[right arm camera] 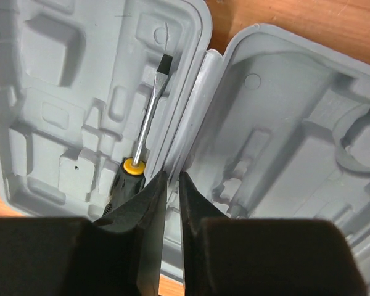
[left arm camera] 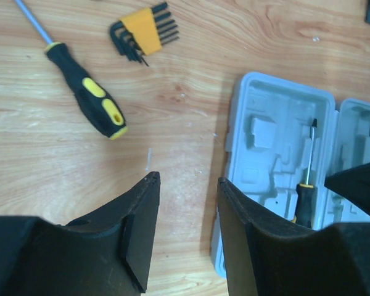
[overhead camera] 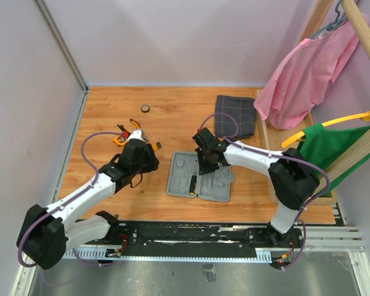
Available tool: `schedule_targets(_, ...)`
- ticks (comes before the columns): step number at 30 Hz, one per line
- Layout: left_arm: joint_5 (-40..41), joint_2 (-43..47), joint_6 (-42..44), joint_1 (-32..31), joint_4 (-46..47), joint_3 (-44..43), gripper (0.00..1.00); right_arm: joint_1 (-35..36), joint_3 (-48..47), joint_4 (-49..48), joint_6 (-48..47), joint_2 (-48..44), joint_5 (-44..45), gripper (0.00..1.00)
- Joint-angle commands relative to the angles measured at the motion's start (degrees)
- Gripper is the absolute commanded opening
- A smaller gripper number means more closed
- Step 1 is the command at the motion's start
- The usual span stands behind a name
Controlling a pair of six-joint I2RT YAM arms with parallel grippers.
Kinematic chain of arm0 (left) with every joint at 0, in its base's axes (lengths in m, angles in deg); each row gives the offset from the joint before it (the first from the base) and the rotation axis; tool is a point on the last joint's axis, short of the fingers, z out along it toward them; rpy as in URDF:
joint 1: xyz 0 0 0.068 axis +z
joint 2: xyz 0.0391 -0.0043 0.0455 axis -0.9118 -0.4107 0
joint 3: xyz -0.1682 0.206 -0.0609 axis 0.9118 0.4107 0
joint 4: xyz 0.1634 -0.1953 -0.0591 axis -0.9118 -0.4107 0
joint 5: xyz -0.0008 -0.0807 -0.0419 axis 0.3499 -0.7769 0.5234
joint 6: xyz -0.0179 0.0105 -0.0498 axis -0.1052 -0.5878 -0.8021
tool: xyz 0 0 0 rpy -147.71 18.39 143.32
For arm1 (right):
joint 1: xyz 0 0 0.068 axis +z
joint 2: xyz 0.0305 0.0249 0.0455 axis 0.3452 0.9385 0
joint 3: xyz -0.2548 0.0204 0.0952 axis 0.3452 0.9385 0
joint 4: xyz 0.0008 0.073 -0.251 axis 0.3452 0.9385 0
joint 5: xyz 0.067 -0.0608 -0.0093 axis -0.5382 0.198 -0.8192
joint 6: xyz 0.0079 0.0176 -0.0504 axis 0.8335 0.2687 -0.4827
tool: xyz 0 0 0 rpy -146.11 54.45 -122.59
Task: Sort the tools into containers
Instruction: Pick up the screwdriver from the center of the board.
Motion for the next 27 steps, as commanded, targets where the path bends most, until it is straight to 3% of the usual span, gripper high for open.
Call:
schedule_targets(1, 1.7, 1.9, -1.0, 3.3, -0.8, -0.2, 0.48, -1.2, -1.8, 3.1, -4.7, 0.0, 3.2, 0.16)
schedule_targets(7, 5.3, 0.5, -2.8, 6.7, -0.5, -1.2, 0.57, -1.2, -2.6, 1.5, -8.6, -7.0, -1.3, 0.36)
schedule_targets(12, 8.6, -3.9, -2.8, 8.4, 0.3, -2.8, 0.61, -1.1, 0.0, 0.8, -9.6, -15.5, -1.2, 0.4)
schedule_targets(17, 9.0, -8.9, -2.5, 11.3, 2.2, -3.1, 0.62, -1.3, 8.2, -3.6, -9.3, -24.7, 4.6, 0.44)
schedule_targets(22, 7.5, -14.6, -1.8, 12.4, 5.7, -3.9, 0.63, -1.6, 14.6, -5.0, -9.5, -31.0, 4.1, 0.46)
schedule_targets(25, 6.7, -17.8, -1.5, 12.5, 6.9, -4.7, 0.63, -2.0, 17.0, -4.1, -9.1, -33.0, 3.1, 0.51)
schedule_targets(27, 6.6, -19.3, -1.4, 12.5, 7.5, -5.3, 0.63, -2.0, 18.6, -4.2, -8.1, -34.3, 2.9, 0.62)
